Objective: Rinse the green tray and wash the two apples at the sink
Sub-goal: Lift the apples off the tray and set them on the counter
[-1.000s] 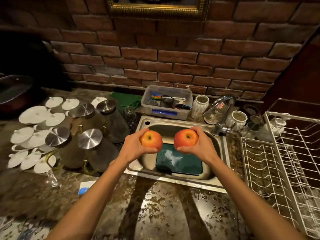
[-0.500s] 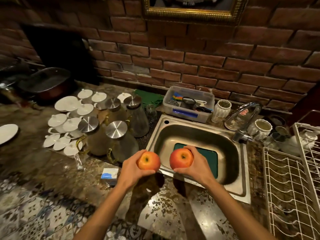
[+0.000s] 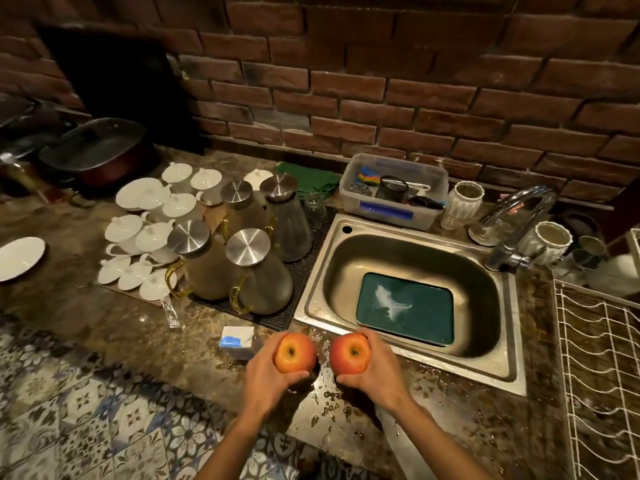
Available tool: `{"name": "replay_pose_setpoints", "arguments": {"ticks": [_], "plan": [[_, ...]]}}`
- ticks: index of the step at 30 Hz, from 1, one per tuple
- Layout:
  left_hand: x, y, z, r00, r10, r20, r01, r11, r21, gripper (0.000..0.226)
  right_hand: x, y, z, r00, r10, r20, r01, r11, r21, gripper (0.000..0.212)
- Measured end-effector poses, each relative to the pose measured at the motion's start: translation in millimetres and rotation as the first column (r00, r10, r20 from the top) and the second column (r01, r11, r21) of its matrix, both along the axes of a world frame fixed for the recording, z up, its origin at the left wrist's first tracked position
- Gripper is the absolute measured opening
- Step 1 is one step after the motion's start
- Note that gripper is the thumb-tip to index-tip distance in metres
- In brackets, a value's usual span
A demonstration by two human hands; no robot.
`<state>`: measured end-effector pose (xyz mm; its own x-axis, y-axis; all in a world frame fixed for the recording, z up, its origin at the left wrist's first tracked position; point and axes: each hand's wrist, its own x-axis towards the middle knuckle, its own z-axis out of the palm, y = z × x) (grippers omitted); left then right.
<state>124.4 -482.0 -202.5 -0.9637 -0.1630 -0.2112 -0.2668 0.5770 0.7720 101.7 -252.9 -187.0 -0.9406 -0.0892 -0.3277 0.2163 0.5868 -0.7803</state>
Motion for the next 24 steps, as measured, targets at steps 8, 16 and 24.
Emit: {"name": "replay_pose_setpoints", "arguments": {"ticks": [8,16,24], "plan": [[-9,-10,-32,1.0,0.008,0.009,-0.008,0.999,0.035,0.087,14,-19,-33,0.998,-0.057,0.03,0.056,0.998,0.037,0.093],[-18,-19,-44,1.0,-0.017,0.025,0.015,0.998,0.055,0.088,20,-32,-48,0.995,-0.095,0.028,0.094,0.995,0.036,0.093],[-21,-19,-50,0.997,-0.071,0.011,0.071,0.997,0.0,0.092,30,-33,-52,0.993,-0.109,0.036,0.109,0.994,0.004,0.099]]}}
